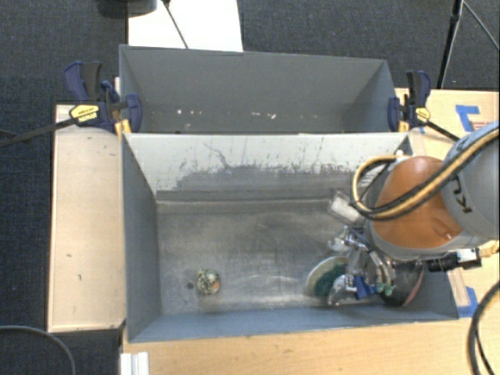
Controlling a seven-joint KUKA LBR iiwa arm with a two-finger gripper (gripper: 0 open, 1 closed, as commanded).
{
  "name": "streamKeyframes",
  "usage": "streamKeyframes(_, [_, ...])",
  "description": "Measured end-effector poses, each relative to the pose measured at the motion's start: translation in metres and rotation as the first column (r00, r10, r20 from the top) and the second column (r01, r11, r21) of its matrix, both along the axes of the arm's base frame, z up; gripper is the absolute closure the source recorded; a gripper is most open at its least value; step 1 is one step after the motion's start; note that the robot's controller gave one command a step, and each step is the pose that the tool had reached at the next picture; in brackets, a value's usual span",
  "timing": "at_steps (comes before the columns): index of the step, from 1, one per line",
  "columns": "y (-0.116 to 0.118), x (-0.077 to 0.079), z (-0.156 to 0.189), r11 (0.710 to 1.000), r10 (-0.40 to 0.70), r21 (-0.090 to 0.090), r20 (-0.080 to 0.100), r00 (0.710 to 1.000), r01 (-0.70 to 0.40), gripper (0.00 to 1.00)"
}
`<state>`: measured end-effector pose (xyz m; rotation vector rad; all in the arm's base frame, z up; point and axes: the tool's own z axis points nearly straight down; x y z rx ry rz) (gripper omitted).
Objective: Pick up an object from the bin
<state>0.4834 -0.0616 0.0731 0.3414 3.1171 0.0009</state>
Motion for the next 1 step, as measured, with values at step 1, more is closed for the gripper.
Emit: streamKeyframes(1, [0.0004, 0.0024, 0.0012, 1.0, 0.003, 0.0, 0.006, 1.0, -0.003, 1.0])
